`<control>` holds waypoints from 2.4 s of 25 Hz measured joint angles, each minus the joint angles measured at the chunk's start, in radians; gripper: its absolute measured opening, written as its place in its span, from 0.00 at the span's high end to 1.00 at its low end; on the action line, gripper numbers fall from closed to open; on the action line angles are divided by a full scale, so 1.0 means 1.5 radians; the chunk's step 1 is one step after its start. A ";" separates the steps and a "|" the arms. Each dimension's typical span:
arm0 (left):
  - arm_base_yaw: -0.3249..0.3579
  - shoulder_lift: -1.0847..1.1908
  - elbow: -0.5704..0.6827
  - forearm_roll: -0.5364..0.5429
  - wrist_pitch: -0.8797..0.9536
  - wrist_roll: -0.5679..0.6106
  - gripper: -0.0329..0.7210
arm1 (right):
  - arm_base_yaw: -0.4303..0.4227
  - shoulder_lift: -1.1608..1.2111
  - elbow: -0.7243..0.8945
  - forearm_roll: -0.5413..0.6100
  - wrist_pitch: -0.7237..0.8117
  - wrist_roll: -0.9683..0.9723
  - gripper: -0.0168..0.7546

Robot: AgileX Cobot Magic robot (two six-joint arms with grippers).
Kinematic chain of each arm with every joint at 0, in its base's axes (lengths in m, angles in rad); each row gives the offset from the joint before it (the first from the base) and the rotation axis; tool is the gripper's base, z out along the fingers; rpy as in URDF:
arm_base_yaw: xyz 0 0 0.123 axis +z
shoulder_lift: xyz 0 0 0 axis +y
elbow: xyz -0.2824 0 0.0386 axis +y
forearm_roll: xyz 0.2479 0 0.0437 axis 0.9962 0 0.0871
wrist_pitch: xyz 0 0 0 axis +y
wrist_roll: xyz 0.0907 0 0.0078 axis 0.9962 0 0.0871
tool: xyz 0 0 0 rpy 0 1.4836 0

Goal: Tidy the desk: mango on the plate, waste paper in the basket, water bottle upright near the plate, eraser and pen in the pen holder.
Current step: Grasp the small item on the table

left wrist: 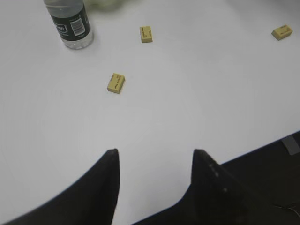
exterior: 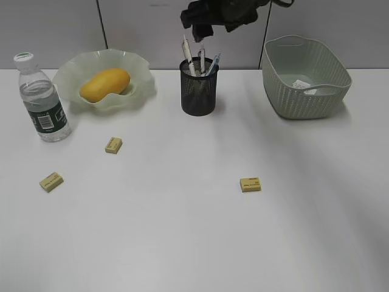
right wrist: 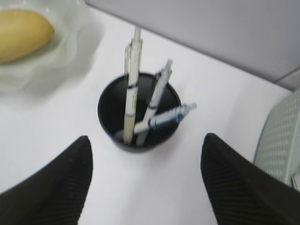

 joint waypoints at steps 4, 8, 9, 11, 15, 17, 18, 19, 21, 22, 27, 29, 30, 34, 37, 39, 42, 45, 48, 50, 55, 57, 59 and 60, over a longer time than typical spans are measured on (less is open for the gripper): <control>0.000 0.000 0.000 0.000 -0.004 0.000 0.45 | 0.000 -0.038 0.000 0.013 0.152 -0.032 0.24; 0.000 0.000 0.000 0.000 -0.026 0.000 0.45 | 0.000 -0.085 0.005 0.018 0.244 -0.036 0.24; 0.000 0.000 0.000 0.000 -0.033 0.000 0.45 | 0.000 -0.102 0.014 0.021 0.253 -0.036 0.24; 0.000 0.000 0.000 0.000 -0.042 0.000 0.45 | 0.000 -0.137 0.040 0.029 0.258 -0.037 0.24; 0.000 0.000 0.000 -0.001 -0.054 0.000 0.45 | 0.000 -0.217 0.128 0.044 0.259 -0.037 0.28; 0.000 0.000 0.000 -0.001 -0.058 0.000 0.45 | 0.000 -0.259 0.185 0.054 0.259 -0.037 0.31; 0.000 0.000 0.000 -0.001 -0.062 0.000 0.45 | 0.000 -0.283 0.211 0.064 0.259 -0.037 0.32; 0.000 0.002 0.000 -0.001 -0.066 0.000 0.45 | 0.000 -0.307 0.244 0.078 0.260 -0.037 0.33; 0.000 0.008 0.000 -0.001 -0.075 0.000 0.45 | 0.000 -0.354 0.309 0.101 0.260 -0.037 0.35; 0.000 0.012 0.000 -0.001 -0.081 0.000 0.45 | 0.000 -0.379 0.347 0.114 0.261 -0.041 0.35; 0.000 0.055 0.000 -0.001 -0.130 0.000 0.45 | 0.001 -0.496 0.534 0.125 0.236 -0.045 0.35; 0.000 0.078 0.000 -0.001 -0.146 0.000 0.43 | 0.001 -0.545 0.599 0.124 0.211 -0.045 0.33; 0.000 0.093 0.000 -0.001 -0.153 0.000 0.42 | 0.001 -0.570 0.631 0.124 0.200 -0.045 0.31; 0.000 0.161 0.000 0.000 -0.175 0.000 0.35 | 0.001 -0.660 0.731 0.124 0.169 -0.046 0.26; 0.000 0.220 0.000 0.008 -0.190 0.000 0.34 | 0.001 -0.733 0.785 0.124 0.165 -0.046 0.25; 0.000 0.259 0.000 0.022 -0.198 0.000 0.34 | 0.001 -0.779 0.816 0.124 0.163 -0.046 0.25; 0.000 0.352 -0.001 0.049 -0.209 0.000 0.34 | 0.001 -0.852 0.864 0.124 0.161 -0.038 0.25; 0.000 0.419 -0.011 0.068 -0.215 0.000 0.34 | 0.001 -0.938 0.915 0.124 0.160 -0.035 0.25; 0.000 0.490 -0.037 0.085 -0.218 0.000 0.34 | 0.001 -1.005 0.955 0.124 0.158 -0.035 0.25; 0.000 0.536 -0.057 0.094 -0.220 0.000 0.34 | 0.001 -1.056 0.976 0.123 0.156 -0.035 0.25; 0.005 0.653 -0.124 0.122 -0.205 0.001 0.34 | 0.001 -1.149 1.005 0.121 0.152 -0.034 0.25; 0.019 0.697 -0.153 0.122 -0.192 0.001 0.34 | 0.001 -1.171 1.005 0.118 0.150 -0.034 0.25; 0.040 0.742 -0.182 0.122 -0.177 0.004 0.34 | 0.001 -1.181 1.006 0.106 0.150 -0.033 0.25; 0.055 0.763 -0.194 0.122 -0.174 0.008 0.34 | 0.001 -1.182 1.007 0.101 0.150 -0.033 0.25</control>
